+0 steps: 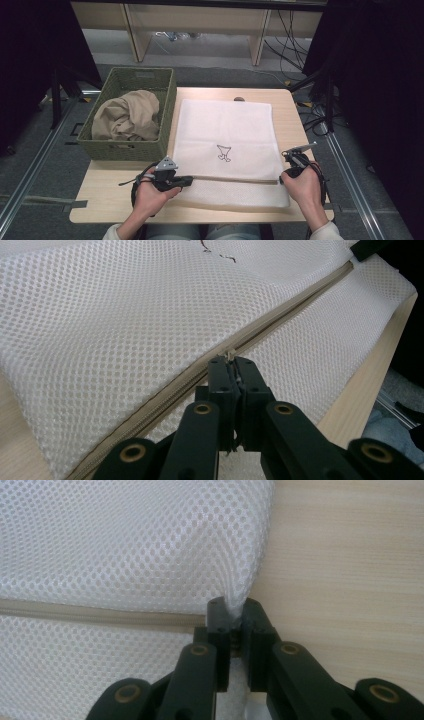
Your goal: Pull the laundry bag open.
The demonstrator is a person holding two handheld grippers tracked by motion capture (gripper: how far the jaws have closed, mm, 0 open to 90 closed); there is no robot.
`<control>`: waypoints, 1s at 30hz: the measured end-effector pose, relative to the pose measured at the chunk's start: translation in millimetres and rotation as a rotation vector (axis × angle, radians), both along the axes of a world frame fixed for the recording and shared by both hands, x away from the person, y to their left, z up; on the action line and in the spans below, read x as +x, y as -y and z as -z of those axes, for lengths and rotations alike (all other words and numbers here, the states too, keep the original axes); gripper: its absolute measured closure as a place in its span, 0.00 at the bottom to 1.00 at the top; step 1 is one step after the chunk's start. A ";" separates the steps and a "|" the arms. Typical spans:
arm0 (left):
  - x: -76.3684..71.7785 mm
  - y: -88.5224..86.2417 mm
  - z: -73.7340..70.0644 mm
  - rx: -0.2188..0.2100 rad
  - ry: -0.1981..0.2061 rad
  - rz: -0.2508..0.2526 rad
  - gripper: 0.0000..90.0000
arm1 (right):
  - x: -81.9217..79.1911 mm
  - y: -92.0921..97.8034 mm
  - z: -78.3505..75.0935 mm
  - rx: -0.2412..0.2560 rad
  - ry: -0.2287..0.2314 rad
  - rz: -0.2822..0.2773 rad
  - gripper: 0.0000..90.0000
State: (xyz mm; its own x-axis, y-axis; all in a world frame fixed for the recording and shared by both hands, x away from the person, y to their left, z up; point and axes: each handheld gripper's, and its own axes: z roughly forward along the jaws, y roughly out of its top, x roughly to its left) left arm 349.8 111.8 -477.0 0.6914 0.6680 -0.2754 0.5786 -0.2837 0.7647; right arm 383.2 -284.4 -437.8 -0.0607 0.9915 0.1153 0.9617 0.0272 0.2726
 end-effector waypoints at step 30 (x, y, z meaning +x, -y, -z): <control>-3.7 -26.0 1.9 -0.010 -0.012 -0.058 0.96 | 2.3 -0.3 -1.5 0.012 0.000 0.001 0.94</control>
State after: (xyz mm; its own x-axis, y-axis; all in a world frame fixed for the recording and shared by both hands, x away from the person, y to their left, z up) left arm 346.1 137.8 -479.0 0.6478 0.7041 -0.2908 0.6033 -0.2412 0.7602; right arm 385.5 -284.0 -436.4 -0.0602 0.9901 0.1272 0.9617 0.0234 0.2730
